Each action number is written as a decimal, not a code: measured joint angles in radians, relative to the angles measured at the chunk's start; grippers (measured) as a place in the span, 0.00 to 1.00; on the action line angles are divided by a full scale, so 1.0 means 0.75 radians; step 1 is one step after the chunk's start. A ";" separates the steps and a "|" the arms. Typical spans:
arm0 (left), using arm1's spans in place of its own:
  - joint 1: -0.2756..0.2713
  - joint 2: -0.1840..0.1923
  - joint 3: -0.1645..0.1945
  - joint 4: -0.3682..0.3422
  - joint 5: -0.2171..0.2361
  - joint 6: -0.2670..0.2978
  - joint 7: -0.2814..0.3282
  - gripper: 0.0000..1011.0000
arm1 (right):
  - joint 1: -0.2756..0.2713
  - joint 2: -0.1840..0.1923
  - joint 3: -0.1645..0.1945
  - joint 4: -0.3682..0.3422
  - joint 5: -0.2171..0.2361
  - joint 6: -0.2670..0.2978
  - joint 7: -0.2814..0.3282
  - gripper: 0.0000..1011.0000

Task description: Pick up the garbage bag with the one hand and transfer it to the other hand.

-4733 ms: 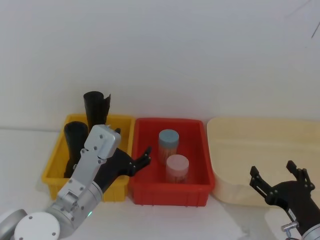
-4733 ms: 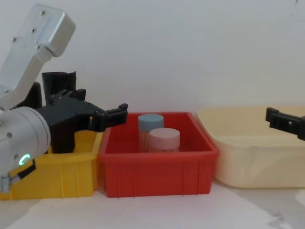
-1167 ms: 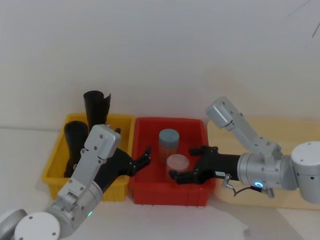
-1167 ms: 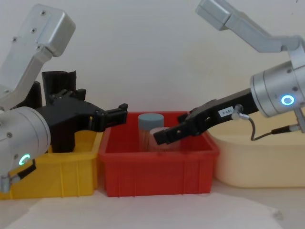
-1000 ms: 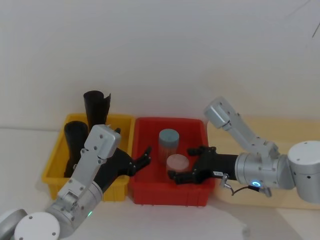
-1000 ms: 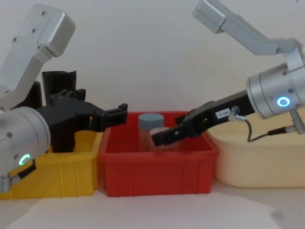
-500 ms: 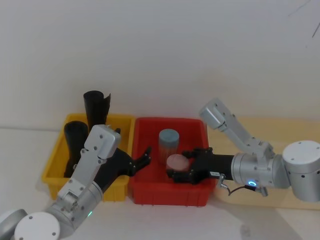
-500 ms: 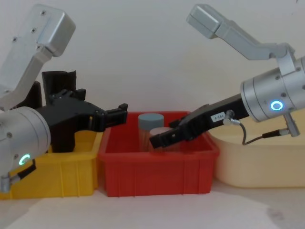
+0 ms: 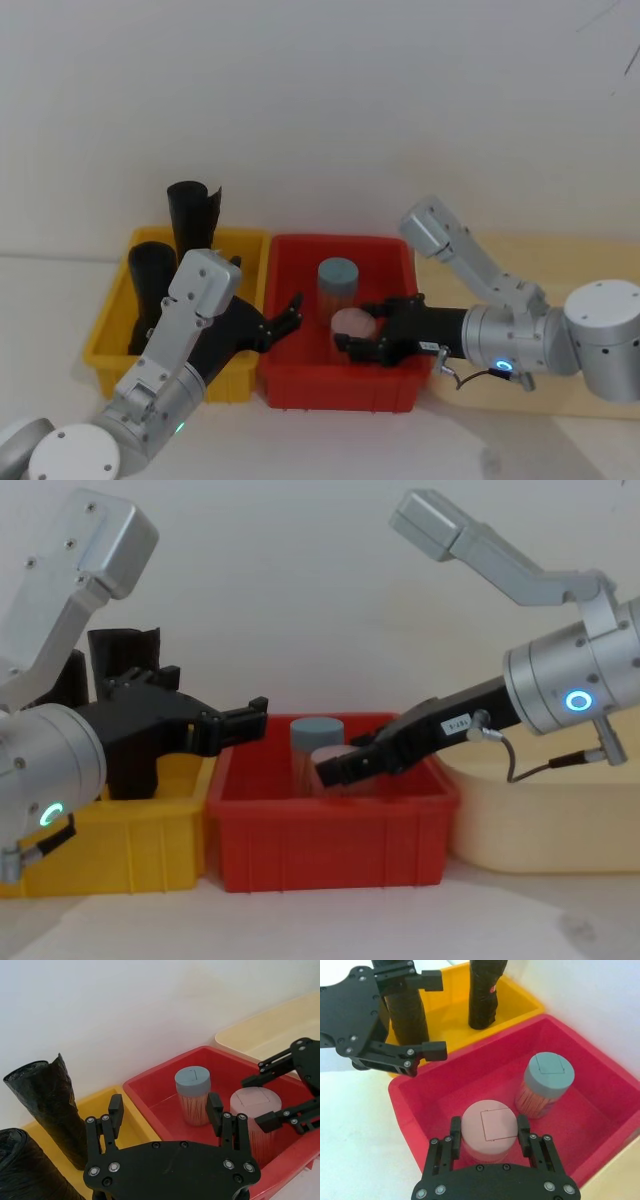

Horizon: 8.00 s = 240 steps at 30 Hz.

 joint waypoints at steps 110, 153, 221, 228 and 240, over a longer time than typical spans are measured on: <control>0.182 0.075 -0.185 -0.407 -0.179 0.451 0.001 0.99 | -0.039 0.305 0.236 -0.217 -0.106 0.170 -0.160 0.99; 0.253 0.107 -0.386 -0.462 -0.151 0.638 0.118 0.99 | -0.040 0.306 0.236 -0.217 -0.106 0.170 -0.160 0.99; -0.339 -0.029 -0.287 -0.082 -0.225 0.641 -0.222 0.37 | -0.040 0.306 0.236 -0.217 -0.106 0.170 -0.160 0.99; -0.397 -0.066 -0.260 -0.049 -0.254 0.640 -0.271 0.37 | -0.040 0.306 0.236 -0.217 -0.106 0.170 -0.160 0.99; -0.488 -0.136 -0.171 0.061 -0.322 0.633 -0.404 0.37 | -0.040 0.306 0.236 -0.217 -0.106 0.170 -0.160 0.99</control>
